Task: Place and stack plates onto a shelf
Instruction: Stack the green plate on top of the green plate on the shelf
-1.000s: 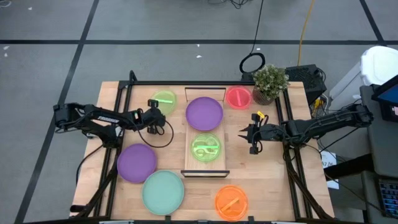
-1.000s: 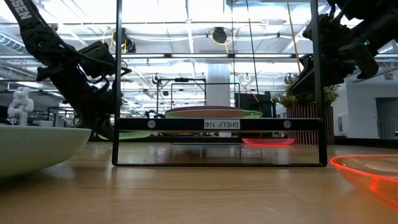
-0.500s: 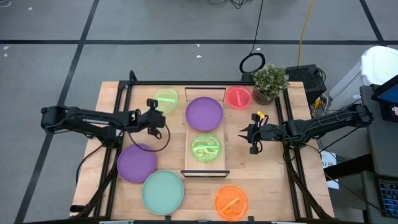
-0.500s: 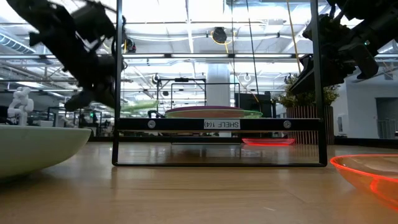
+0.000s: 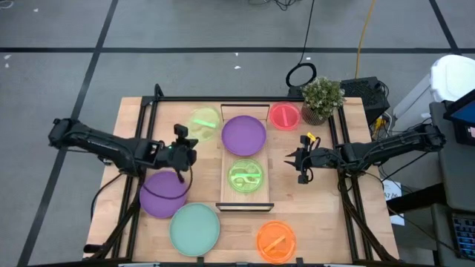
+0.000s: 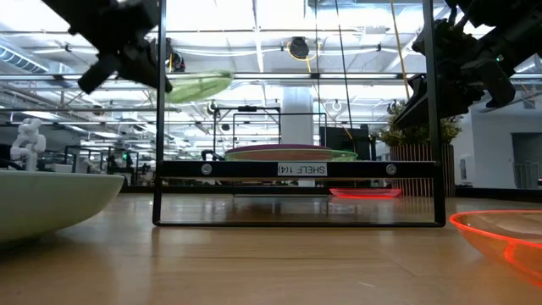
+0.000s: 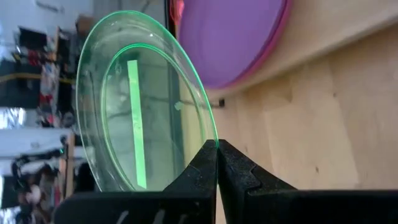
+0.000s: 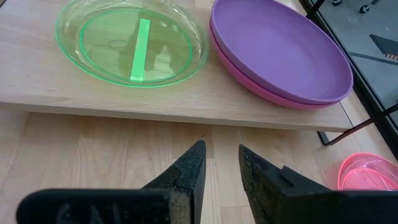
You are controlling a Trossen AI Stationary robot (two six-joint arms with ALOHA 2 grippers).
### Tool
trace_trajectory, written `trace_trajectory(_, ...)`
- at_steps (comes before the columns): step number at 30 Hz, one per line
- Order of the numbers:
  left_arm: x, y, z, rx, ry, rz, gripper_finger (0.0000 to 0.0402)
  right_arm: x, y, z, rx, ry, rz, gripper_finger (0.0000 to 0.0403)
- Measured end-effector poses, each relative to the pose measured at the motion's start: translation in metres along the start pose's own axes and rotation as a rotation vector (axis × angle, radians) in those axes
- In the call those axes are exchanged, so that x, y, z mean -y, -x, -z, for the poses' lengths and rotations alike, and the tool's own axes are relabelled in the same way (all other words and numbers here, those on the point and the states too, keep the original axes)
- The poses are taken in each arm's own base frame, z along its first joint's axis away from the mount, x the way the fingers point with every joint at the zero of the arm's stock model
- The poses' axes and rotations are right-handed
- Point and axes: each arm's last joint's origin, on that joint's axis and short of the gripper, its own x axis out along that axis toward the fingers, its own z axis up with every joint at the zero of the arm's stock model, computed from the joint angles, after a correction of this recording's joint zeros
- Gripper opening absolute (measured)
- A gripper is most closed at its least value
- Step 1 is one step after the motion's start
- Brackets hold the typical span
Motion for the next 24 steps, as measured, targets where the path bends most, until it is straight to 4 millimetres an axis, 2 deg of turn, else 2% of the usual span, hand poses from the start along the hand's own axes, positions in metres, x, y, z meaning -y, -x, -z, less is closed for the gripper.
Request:
trace_trajectory(8,0.001,0.028,-0.021,0.129,-0.042,-0.012,0.0003,0.0,0.0,0.0,0.0,0.003,0.001,0.0082)
trace_trajectory(14,0.008,0.042,-0.034,0.259,-0.088,-0.009,0.0003,0.0,0.0,0.0,0.0,0.001,0.002,0.0082)
trace_trajectory(24,0.029,0.045,-0.064,0.431,-0.23,0.008,0.0003,0.0,0.0,0.0,0.0,0.001,0.003,0.0082)
